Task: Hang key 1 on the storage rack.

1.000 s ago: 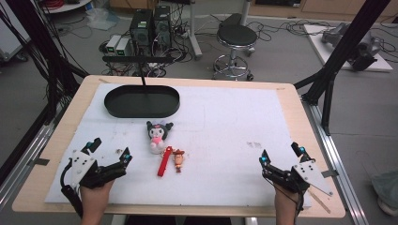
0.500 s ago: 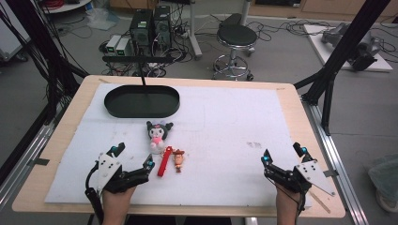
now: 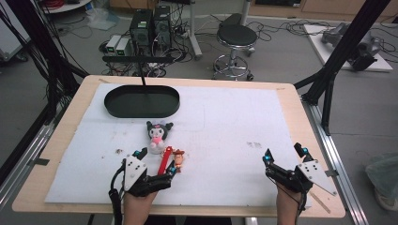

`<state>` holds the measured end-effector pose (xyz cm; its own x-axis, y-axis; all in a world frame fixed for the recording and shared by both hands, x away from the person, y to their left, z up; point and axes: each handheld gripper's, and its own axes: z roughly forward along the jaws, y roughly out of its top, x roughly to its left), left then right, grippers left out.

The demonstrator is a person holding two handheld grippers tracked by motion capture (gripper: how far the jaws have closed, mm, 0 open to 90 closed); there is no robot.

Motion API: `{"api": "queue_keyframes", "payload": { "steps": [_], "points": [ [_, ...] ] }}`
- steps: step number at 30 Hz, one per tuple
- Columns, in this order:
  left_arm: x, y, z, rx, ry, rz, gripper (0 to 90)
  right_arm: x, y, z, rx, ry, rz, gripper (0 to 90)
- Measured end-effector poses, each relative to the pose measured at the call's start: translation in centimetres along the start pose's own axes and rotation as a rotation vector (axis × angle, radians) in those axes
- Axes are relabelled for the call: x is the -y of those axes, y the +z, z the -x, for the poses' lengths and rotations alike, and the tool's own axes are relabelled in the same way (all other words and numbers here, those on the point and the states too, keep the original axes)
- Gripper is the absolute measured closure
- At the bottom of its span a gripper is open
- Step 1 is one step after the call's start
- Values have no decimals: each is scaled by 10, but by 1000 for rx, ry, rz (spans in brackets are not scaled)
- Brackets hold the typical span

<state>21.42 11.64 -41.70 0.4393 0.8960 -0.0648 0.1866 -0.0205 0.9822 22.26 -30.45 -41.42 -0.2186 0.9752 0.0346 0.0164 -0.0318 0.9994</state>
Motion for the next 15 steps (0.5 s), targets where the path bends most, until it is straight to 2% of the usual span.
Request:
{"api": "queue_keyframes", "payload": {
  "steps": [1, 7, 15],
  "points": [
    [1, 3, 5, -1, -4, -22, 21, 0, 0, 0, -1, -3, 1, 8],
    [2, 11, 19, 3, -25, -78, 21, 1, 1, 0, -4, -21, -8, 7],
    [6, 24, 32, -2, -75, -119, 21, 1, 1, 0, -4, -26, -7, 8]
  ]
}}
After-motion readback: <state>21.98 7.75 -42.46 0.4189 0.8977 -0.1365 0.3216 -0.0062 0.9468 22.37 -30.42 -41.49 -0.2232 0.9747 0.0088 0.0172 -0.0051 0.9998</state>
